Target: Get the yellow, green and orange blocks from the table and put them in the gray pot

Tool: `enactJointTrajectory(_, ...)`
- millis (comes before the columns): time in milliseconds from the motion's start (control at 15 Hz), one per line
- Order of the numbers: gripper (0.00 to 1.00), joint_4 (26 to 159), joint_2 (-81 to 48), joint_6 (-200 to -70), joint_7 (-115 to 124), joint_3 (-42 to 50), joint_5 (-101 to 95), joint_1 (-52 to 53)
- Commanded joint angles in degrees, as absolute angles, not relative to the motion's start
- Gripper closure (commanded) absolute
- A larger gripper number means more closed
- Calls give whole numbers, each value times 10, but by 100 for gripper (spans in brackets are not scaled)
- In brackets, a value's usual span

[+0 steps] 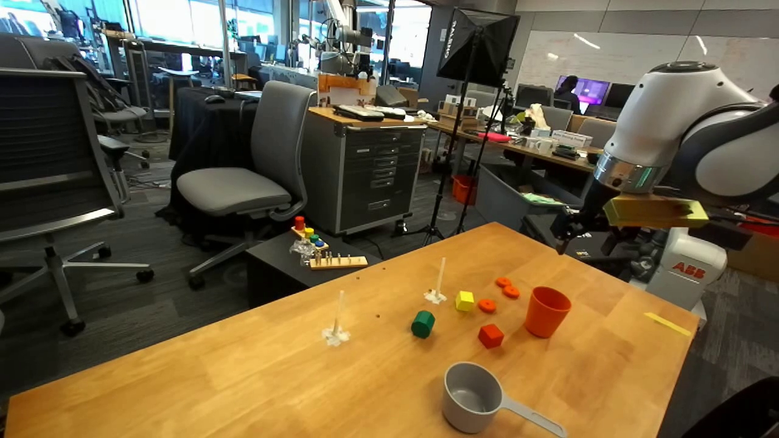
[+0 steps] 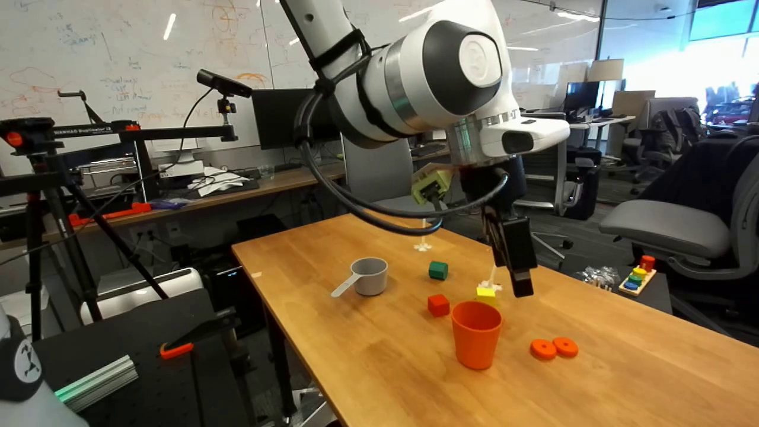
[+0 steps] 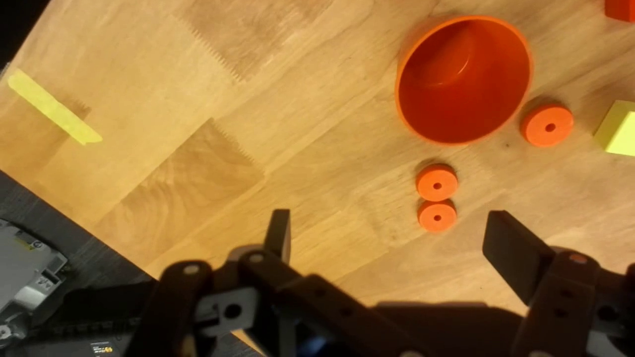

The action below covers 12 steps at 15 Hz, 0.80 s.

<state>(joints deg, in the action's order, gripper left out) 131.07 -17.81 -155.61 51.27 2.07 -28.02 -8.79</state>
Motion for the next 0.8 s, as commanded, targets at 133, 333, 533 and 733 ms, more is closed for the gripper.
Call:
enactJointTrajectory(133, 0, 1297, -194, -1582, 507, 71, -254, -32)
enactJointTrajectory(333, 0, 1254, -245, -1629, 521, 82, -219, 11)
enactJointTrajectory(533, 0, 1191, -306, -1642, 514, 85, -183, 66)
enactJointTrajectory(733, 0, 1134, -361, -1636, 496, 77, -131, 93)
